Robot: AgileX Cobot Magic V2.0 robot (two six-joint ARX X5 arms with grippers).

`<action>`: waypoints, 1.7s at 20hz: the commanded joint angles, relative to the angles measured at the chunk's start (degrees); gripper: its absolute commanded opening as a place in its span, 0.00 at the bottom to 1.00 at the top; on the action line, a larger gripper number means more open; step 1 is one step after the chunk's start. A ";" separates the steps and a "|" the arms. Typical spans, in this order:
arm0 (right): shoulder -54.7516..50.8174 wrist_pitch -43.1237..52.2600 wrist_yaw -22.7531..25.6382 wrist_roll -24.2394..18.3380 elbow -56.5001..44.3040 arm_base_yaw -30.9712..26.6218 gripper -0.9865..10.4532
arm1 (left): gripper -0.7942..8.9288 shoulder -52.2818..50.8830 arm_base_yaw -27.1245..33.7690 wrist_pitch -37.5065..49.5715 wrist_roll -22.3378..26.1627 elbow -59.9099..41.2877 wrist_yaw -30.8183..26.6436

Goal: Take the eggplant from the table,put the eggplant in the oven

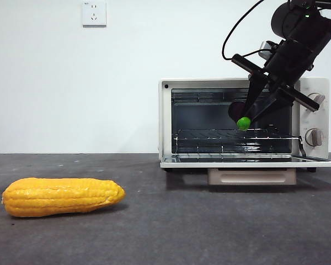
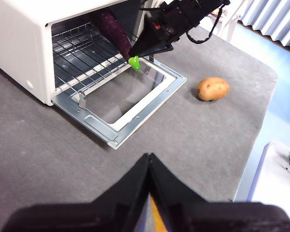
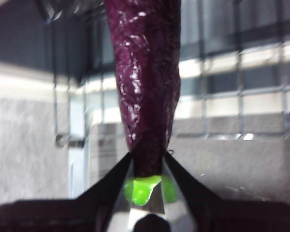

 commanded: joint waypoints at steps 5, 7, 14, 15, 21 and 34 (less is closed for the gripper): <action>1.31 5.66 7.45 4.35 0.39 -0.09 0.10 | 0.08 -0.07 -0.22 -0.02 0.85 -0.31 0.13; 1.31 6.69 7.87 4.37 0.39 -0.09 0.10 | 0.08 -0.07 -0.22 -0.02 0.83 -0.31 0.13; 1.31 7.80 8.02 4.35 0.39 -0.09 0.34 | 0.08 -0.07 -0.24 -0.09 0.83 -0.31 0.13; 1.31 8.02 8.00 4.35 0.39 -0.09 0.34 | 0.08 -0.07 -0.26 -0.15 0.83 -0.31 0.15; 1.31 8.00 7.96 4.37 0.39 -0.07 0.34 | 0.08 -0.07 -0.26 -0.24 0.83 -0.31 0.11; -6.01 2.05 6.80 1.55 0.63 -0.04 0.34 | 0.08 0.11 -0.26 0.39 0.90 -0.31 0.07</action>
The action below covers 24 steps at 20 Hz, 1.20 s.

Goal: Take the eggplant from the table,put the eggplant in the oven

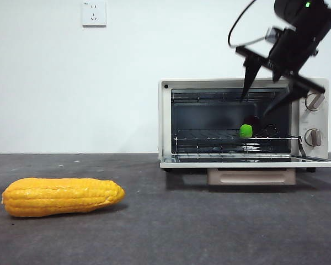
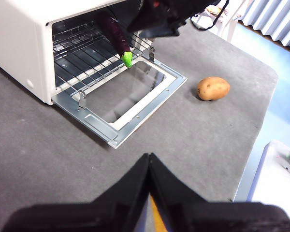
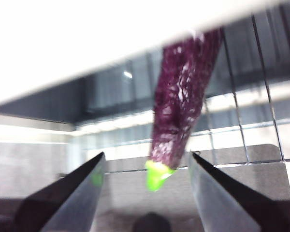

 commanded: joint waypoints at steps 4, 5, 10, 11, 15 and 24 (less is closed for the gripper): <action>-7.28 -6.34 -1.53 -5.33 0.37 0.07 0.34 | 0.08 1.46 -0.24 1.31 1.05 -0.31 0.11; -9.07 -8.00 -2.69 -6.21 0.37 0.07 0.34 | 0.08 1.97 -0.24 1.64 1.01 -0.31 0.13; -18.29 -14.60 -6.78 -11.26 0.37 0.07 0.34 | 0.08 3.06 -0.24 1.68 0.74 -0.31 0.17; -19.98 -15.67 -7.02 -12.22 0.37 0.07 0.34 | 0.08 3.06 -0.24 1.68 0.72 -0.31 0.17; -26.12 -19.69 -7.43 -14.84 0.37 0.07 0.34 | 0.08 3.06 -0.87 1.66 0.70 -0.31 0.15; -39.06 -31.41 -8.13 -19.93 0.37 0.07 0.33 | 0.08 3.06 -2.29 1.70 0.72 -0.31 0.13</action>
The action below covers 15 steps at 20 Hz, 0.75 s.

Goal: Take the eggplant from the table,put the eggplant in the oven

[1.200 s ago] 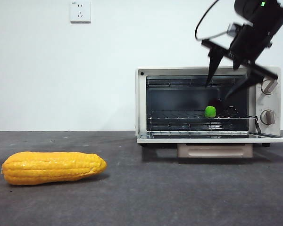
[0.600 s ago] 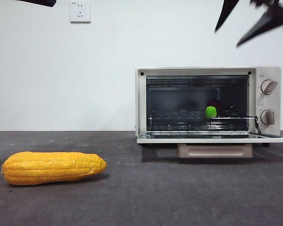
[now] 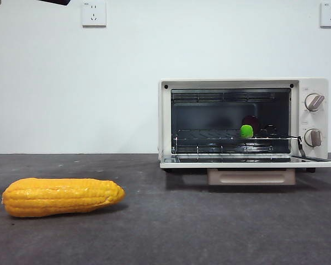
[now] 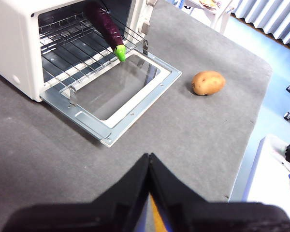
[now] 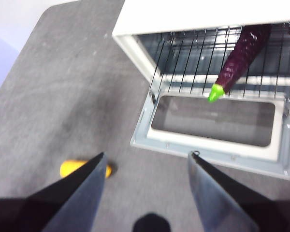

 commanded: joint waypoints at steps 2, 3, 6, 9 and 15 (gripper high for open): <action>-4.87 -4.26 -1.86 -2.71 0.15 0.20 0.33 | 0.08 0.11 -0.28 0.44 0.59 -0.31 0.13; -6.03 -4.92 -2.29 -2.78 0.15 0.37 0.33 | 0.08 0.11 -0.28 0.44 0.59 -0.31 0.13; -9.68 -6.01 -2.47 -2.99 0.15 0.85 0.33 | 0.08 0.11 -0.28 0.44 0.57 -0.31 0.13; -12.15 -6.67 -2.49 -2.99 0.15 0.85 0.29 | 0.08 0.11 -0.28 0.50 0.57 -0.31 0.13; -14.34 -9.57 -2.49 -4.61 0.15 0.85 0.13 | 0.08 0.11 -0.28 1.11 0.42 -0.31 0.13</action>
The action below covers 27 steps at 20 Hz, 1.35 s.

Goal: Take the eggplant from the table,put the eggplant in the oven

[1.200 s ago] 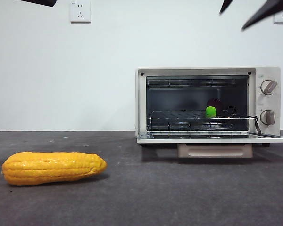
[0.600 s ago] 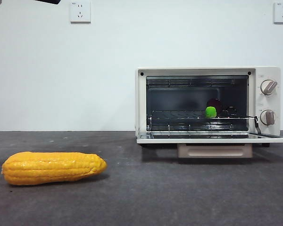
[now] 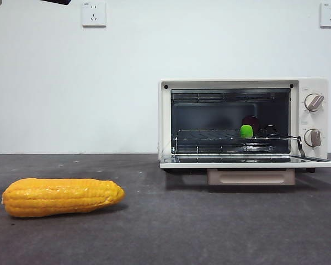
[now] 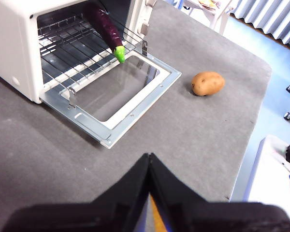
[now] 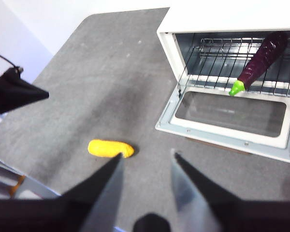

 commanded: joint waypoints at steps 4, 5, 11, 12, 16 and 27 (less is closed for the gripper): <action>0.04 -4.50 -0.15 -4.13 0.07 0.07 0.08 | 0.08 0.13 -0.17 1.38 0.11 -0.31 0.13; 0.07 -5.09 -0.13 -4.39 0.07 0.07 0.08 | 0.08 0.15 -0.17 1.64 -0.02 -0.31 0.11; 0.07 -6.25 -0.15 -4.52 0.07 0.07 0.08 | 0.08 1.68 -0.20 3.26 -0.68 -0.31 -0.50; 0.07 -6.58 -0.20 -4.55 0.07 0.07 0.08 | 0.08 2.21 -0.20 3.54 -0.96 -0.31 -0.94; -0.42 -8.66 -0.22 -5.53 0.07 0.07 0.08 | 0.08 5.95 -0.24 5.20 -1.57 -0.31 -1.97; -6.67 -10.75 -1.27 -4.00 0.07 0.07 0.08 | 0.08 32.87 -5.07 26.86 -11.56 -0.26 -5.95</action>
